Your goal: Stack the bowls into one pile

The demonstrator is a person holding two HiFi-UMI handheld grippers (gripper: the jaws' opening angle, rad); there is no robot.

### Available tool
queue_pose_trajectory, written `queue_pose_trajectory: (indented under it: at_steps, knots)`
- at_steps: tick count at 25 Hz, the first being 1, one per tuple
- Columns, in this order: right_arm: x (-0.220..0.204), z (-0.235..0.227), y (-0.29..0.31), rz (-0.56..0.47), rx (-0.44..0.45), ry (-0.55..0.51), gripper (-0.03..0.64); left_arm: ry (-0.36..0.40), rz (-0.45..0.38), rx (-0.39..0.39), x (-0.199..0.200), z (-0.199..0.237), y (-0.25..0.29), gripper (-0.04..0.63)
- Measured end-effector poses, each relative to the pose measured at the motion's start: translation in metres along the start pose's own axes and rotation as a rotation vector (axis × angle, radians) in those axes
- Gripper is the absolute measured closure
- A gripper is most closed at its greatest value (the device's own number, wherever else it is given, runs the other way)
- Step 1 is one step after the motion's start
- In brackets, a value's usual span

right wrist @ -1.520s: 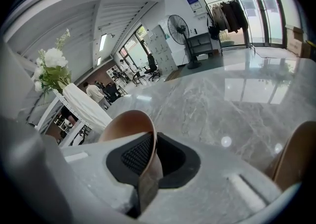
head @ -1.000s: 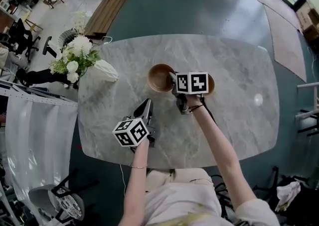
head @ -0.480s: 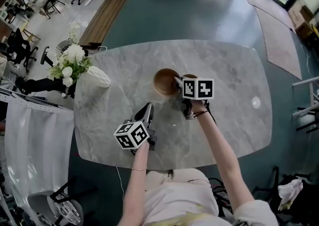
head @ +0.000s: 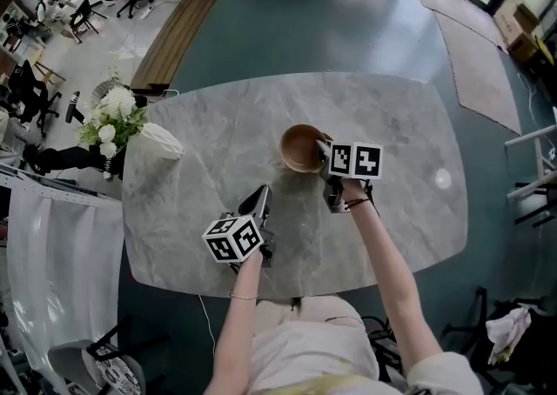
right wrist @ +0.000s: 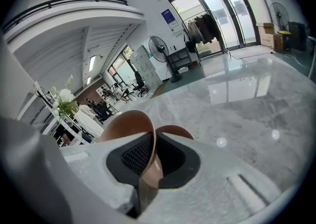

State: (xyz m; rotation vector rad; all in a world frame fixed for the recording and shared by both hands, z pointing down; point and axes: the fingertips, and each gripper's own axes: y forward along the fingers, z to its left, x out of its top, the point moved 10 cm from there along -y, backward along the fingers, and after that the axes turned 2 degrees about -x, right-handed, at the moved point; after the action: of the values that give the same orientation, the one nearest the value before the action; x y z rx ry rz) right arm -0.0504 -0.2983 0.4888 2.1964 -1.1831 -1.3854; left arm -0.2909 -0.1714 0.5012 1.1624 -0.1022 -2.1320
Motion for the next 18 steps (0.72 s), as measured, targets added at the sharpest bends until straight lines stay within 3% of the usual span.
queue_pose_trajectory:
  at_steps: [11,18]
  knots:
    - [-0.009,-0.035,-0.001,0.005,-0.085,0.064,0.588,0.000,0.031,0.003,-0.008,-0.002,0.009,0.595]
    - [-0.008,-0.033,0.001,0.013,-0.168,-0.042,0.588,-0.005,0.037,0.005,-0.009,-0.002,0.010,0.596]
